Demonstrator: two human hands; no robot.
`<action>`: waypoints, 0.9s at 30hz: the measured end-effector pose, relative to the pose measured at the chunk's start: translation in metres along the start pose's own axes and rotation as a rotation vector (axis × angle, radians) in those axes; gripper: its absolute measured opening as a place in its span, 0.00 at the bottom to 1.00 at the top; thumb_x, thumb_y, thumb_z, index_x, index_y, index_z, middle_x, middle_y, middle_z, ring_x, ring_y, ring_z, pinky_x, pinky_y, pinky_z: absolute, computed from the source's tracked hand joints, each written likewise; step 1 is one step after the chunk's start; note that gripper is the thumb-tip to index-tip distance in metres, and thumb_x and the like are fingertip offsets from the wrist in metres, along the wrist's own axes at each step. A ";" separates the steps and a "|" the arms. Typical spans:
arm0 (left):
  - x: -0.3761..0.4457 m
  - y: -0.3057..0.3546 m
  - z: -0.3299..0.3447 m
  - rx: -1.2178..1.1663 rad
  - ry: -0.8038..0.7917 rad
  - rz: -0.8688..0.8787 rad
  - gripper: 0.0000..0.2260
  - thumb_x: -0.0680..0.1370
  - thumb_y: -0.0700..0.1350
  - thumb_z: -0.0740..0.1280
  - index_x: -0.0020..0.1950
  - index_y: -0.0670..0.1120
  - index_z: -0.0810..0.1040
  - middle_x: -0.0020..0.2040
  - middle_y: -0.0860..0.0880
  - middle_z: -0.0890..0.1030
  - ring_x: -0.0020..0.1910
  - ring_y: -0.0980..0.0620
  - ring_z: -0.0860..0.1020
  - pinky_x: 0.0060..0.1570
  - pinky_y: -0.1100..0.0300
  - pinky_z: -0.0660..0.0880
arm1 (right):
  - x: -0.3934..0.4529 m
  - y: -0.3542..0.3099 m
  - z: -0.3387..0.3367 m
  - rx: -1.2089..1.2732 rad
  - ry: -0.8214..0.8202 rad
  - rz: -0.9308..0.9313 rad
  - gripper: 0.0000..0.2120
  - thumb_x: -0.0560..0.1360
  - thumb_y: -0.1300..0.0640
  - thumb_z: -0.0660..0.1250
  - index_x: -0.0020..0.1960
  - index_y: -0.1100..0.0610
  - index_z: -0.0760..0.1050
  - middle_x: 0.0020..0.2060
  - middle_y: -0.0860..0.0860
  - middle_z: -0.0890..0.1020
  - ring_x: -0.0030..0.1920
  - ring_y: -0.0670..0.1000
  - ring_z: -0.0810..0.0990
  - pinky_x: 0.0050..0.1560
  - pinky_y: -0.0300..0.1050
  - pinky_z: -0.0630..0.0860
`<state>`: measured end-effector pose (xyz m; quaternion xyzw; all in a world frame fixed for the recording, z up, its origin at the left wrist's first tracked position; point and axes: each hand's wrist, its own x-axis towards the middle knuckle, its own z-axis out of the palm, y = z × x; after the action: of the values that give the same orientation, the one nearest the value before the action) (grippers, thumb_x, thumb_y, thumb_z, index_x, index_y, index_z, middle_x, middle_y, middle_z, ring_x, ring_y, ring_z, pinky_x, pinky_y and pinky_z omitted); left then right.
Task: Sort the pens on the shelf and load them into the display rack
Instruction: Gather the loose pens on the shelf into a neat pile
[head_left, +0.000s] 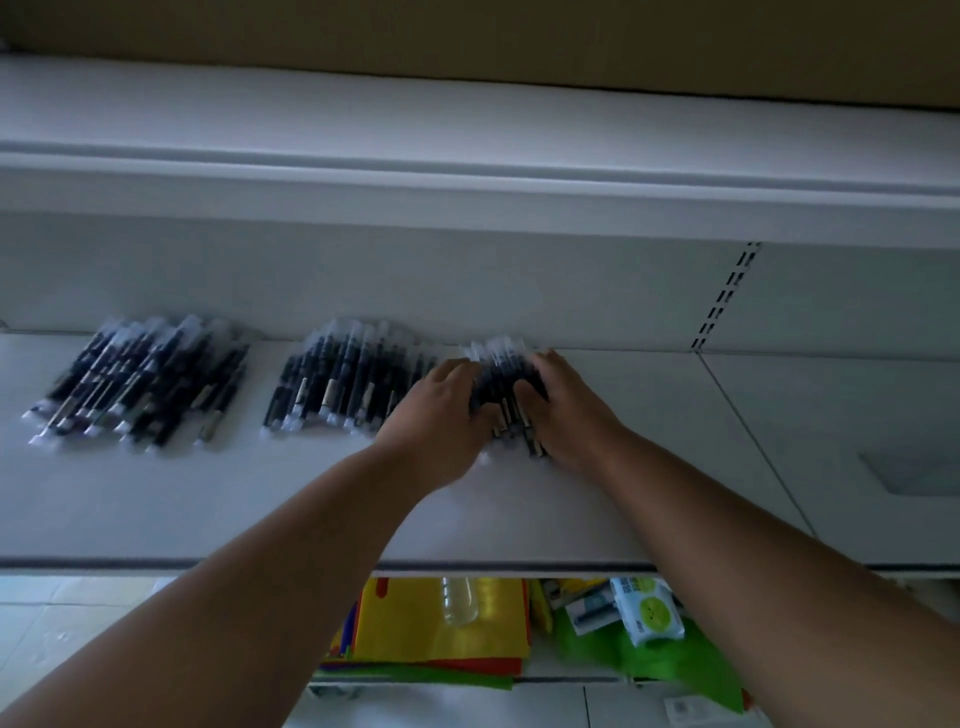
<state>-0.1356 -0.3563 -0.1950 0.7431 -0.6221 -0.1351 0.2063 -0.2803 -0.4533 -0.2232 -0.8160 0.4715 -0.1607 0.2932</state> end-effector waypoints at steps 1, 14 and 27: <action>-0.003 -0.005 -0.005 0.029 0.030 0.036 0.25 0.82 0.53 0.60 0.78 0.48 0.61 0.77 0.49 0.64 0.74 0.48 0.63 0.71 0.56 0.61 | 0.000 -0.005 0.000 0.004 0.008 0.008 0.26 0.77 0.42 0.53 0.70 0.53 0.68 0.65 0.55 0.71 0.67 0.54 0.70 0.65 0.48 0.68; -0.010 -0.078 -0.019 0.203 0.065 0.135 0.25 0.81 0.55 0.59 0.76 0.47 0.64 0.76 0.49 0.65 0.76 0.47 0.60 0.74 0.53 0.55 | 0.009 -0.053 0.040 -0.059 0.067 0.105 0.27 0.81 0.44 0.56 0.75 0.55 0.62 0.74 0.54 0.64 0.74 0.54 0.63 0.73 0.52 0.62; -0.001 -0.133 -0.040 0.139 0.020 -0.274 0.34 0.79 0.67 0.50 0.81 0.53 0.49 0.81 0.43 0.50 0.80 0.41 0.47 0.76 0.45 0.51 | 0.014 -0.060 0.049 -0.158 0.017 0.113 0.31 0.83 0.43 0.53 0.80 0.55 0.49 0.80 0.55 0.47 0.79 0.52 0.43 0.77 0.49 0.46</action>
<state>-0.0022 -0.3307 -0.2234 0.8349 -0.5205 -0.1112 0.1402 -0.2064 -0.4263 -0.2236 -0.8075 0.5303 -0.1129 0.2324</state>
